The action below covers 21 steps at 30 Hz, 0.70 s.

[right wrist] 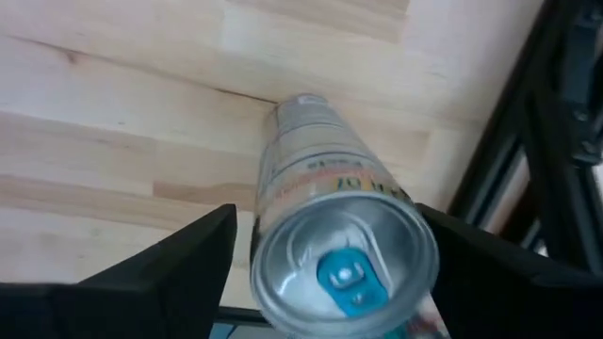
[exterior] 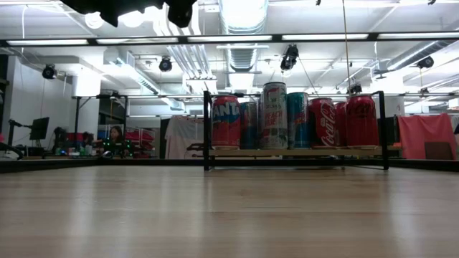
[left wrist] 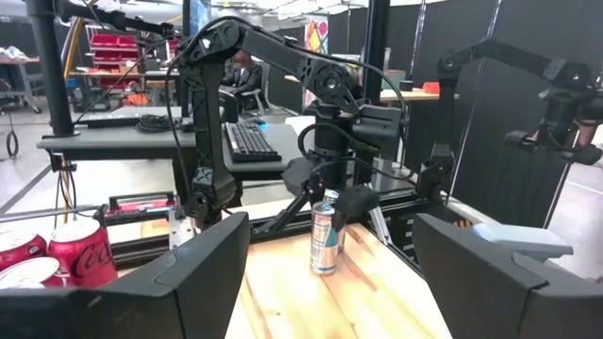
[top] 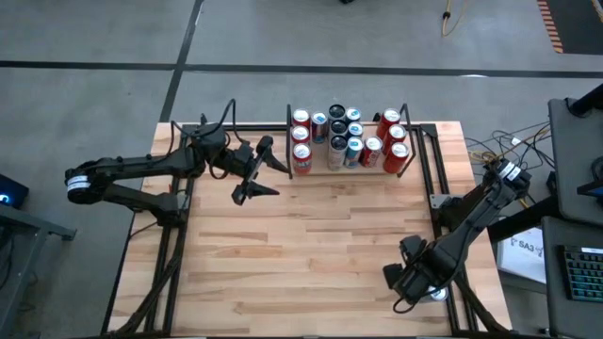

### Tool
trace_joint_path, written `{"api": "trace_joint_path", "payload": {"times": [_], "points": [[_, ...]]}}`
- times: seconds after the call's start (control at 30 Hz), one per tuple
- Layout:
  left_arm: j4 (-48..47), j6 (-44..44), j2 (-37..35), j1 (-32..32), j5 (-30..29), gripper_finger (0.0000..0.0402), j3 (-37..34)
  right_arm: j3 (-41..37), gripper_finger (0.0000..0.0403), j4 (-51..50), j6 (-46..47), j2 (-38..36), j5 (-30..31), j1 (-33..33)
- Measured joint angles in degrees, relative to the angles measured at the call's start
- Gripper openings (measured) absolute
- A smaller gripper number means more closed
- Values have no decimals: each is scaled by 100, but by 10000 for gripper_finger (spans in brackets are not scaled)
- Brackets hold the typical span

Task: Place canned beverage on shelf
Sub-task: Put the blue soda can on the shelf

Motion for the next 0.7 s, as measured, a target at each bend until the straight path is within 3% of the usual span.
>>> {"api": "trace_joint_path", "payload": {"times": [0.23,0.4,0.5,0.6,0.7], "points": [[-259,42,0,0,-2,283,-4,-432,280,358,12,2,9,0],[-258,74,-2,0,-1,283,-6,-505,228,460,32,-4,9,-2],[-275,111,-2,0,0,283,-4,-472,222,458,-11,-4,35,-2],[-369,198,-2,-19,-6,283,-13,-313,222,452,-65,0,290,0],[-371,311,-2,-79,-107,283,-13,-90,222,442,-125,-4,935,-14]]}}
